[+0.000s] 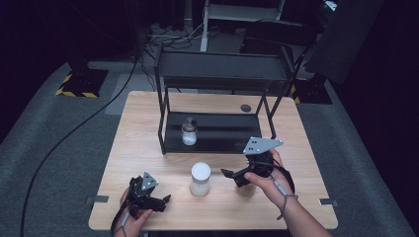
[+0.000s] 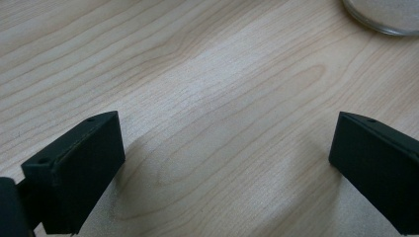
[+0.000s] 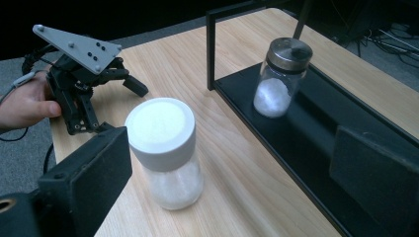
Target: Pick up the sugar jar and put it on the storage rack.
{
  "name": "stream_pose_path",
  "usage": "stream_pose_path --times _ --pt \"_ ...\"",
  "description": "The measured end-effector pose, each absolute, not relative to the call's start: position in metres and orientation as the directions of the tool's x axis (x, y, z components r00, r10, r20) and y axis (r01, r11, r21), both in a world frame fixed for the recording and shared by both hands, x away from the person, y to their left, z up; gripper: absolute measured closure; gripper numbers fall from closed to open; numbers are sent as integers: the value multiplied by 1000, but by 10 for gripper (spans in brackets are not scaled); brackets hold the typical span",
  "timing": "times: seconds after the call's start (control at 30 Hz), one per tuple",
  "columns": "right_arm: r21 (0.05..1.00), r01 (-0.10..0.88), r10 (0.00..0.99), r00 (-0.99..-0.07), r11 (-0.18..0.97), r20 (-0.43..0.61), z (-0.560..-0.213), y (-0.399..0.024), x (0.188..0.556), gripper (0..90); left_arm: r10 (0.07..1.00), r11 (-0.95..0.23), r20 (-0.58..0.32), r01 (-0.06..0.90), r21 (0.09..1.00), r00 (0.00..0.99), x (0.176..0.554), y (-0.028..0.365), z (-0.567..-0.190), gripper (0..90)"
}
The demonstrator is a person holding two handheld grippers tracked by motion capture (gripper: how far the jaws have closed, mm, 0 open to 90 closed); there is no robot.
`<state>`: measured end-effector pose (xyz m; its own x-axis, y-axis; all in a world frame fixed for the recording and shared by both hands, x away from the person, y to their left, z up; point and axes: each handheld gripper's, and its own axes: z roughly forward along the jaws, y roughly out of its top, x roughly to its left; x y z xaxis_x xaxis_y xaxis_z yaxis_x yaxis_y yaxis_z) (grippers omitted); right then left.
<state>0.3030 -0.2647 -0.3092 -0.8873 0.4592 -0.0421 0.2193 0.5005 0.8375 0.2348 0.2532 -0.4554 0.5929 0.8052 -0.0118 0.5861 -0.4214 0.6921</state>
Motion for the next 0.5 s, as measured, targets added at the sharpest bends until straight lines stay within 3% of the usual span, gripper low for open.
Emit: stream_pose_path --times 0.5 --pt "836 204 423 -905 509 -37 -315 -238 308 27 805 -420 -12 586 693 593 235 253 -456 1"
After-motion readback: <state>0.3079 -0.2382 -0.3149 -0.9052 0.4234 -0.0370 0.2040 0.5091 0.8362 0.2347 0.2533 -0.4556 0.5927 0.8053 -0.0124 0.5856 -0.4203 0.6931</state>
